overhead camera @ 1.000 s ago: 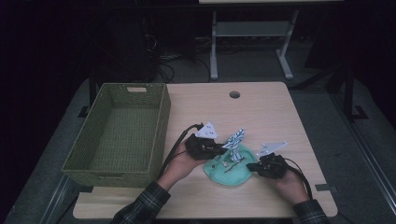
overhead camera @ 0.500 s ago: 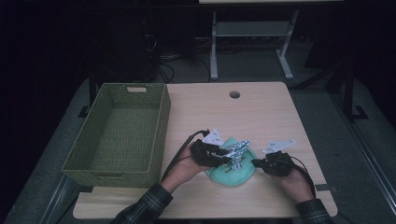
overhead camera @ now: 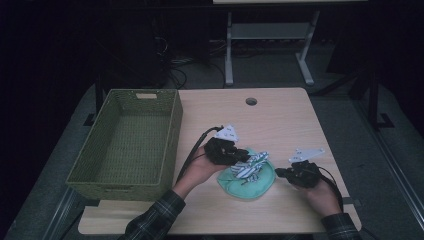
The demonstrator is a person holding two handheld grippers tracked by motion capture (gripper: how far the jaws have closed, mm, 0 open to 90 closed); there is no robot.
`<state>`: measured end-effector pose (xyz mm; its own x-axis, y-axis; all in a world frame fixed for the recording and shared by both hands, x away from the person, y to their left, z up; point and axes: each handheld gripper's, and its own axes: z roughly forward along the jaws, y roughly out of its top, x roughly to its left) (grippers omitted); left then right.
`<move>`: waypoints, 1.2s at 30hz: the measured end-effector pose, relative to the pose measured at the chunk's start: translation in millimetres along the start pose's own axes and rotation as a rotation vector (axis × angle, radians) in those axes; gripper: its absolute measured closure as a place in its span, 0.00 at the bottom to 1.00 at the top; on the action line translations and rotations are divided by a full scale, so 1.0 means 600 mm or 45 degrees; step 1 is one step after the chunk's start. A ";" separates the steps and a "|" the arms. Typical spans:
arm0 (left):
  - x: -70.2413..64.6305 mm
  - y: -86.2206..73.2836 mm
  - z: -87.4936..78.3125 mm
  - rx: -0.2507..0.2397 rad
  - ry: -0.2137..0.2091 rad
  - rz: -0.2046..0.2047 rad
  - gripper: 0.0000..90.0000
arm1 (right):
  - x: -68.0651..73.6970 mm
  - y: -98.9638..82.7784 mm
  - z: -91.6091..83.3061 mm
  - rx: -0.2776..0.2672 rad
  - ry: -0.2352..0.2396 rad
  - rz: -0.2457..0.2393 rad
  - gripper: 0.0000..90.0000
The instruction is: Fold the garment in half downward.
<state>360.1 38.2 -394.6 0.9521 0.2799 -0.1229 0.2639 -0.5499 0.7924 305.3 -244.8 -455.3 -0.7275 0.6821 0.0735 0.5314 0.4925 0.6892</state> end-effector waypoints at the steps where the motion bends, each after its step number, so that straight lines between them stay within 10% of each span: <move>1: 0.004 -0.001 0.007 0.005 0.000 -0.011 0.94 | -0.002 -0.001 -0.002 0.004 -0.007 0.002 1.00; 36: -0.042 -0.031 0.124 0.263 -0.082 0.069 0.99 | -0.023 -0.002 -0.019 -0.057 -0.040 0.043 1.00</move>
<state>342.9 -17.0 -450.8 0.9720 0.1979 -0.1265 0.2314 -0.7142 0.6606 309.8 -261.1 -449.0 -0.6954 0.7147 0.0752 0.5348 0.4448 0.7185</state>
